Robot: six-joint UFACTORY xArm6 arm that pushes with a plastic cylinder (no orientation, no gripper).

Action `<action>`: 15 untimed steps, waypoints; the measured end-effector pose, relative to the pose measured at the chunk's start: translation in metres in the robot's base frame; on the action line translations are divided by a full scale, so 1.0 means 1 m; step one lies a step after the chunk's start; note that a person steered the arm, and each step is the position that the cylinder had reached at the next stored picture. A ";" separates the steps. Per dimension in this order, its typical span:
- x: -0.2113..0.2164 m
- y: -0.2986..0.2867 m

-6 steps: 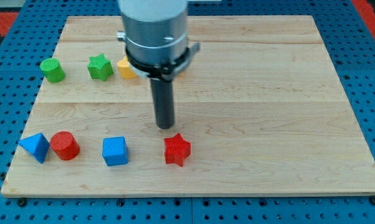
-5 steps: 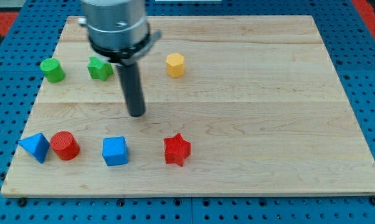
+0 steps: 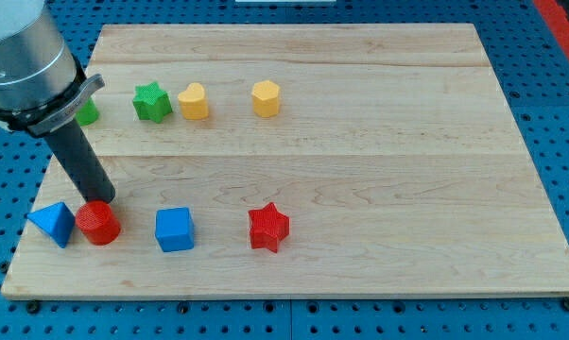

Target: Move the red circle slightly downwards

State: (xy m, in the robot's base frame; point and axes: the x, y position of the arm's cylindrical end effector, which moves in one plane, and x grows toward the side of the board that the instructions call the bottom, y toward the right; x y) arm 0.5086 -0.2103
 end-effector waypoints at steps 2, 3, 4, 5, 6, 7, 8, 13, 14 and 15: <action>0.001 -0.004; 0.001 -0.004; 0.001 -0.004; 0.004 -0.006; 0.004 -0.010; 0.005 -0.013; 0.005 -0.017; 0.010 0.000; -0.007 0.000; -0.046 0.012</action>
